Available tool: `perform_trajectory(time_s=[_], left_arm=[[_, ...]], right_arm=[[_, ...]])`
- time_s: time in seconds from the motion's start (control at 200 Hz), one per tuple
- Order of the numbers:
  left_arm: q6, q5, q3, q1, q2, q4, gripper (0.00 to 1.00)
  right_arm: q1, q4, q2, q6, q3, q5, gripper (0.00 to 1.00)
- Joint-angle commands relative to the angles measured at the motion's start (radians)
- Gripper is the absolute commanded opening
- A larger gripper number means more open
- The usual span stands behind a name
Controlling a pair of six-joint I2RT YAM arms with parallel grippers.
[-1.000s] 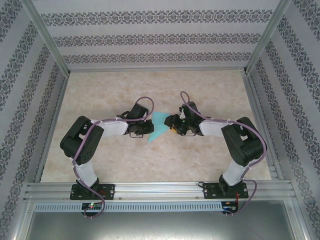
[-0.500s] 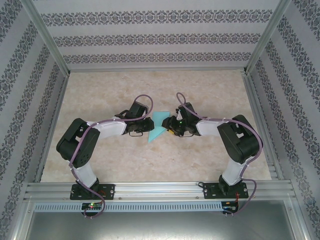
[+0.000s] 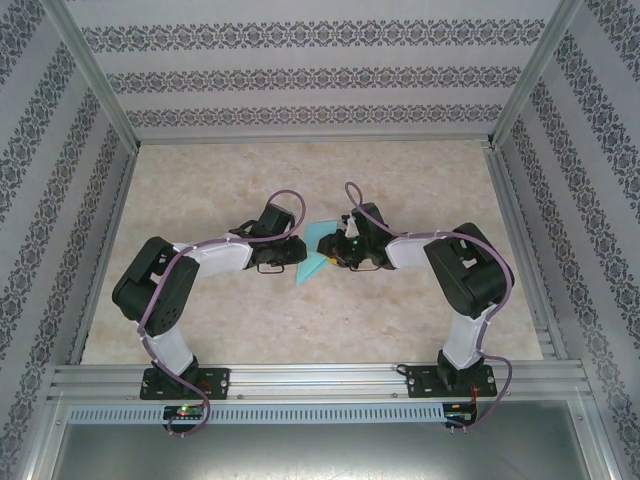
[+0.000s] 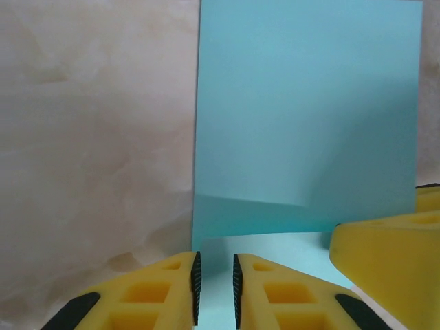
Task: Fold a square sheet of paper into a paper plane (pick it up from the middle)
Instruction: Fourth fold the wing at the center of the table.
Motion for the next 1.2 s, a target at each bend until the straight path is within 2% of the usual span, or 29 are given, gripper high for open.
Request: perform_trajectory(time_s=[0.0,0.155,0.265,0.355,0.485,0.654,0.784,0.979,1.194], left_arm=[[0.016,0.005,0.009,0.020,-0.030,-0.041,0.25],[0.008,0.034,0.011,0.037,-0.038,-0.040,0.28],[0.015,0.037,0.012,0.042,-0.062,-0.040,0.34],[0.030,0.029,0.008,0.045,-0.094,-0.040,0.40],[0.047,-0.004,0.001,0.051,-0.150,-0.053,0.57],[0.044,-0.033,-0.018,0.076,-0.214,-0.033,0.70],[0.068,-0.019,-0.031,0.084,-0.236,0.014,0.81],[0.218,0.123,-0.098,0.056,-0.222,0.204,0.99],[0.430,0.045,-0.111,-0.044,-0.154,0.270,1.00]], right_arm=[[0.009,0.030,0.014,-0.041,0.025,-0.035,0.28],[0.000,0.026,-0.009,-0.045,0.015,-0.012,0.10],[-0.006,-0.010,-0.075,-0.063,0.003,0.055,0.05],[-0.012,-0.075,-0.151,-0.086,0.001,0.118,0.04],[-0.016,-0.186,-0.269,-0.116,0.009,0.226,0.04],[-0.016,-0.328,-0.352,-0.093,0.044,0.354,0.03],[-0.010,-0.390,-0.339,-0.023,0.068,0.408,0.03],[-0.010,-0.379,-0.257,0.146,0.059,0.411,0.04],[-0.017,-0.395,-0.205,0.244,0.056,0.434,0.04]])
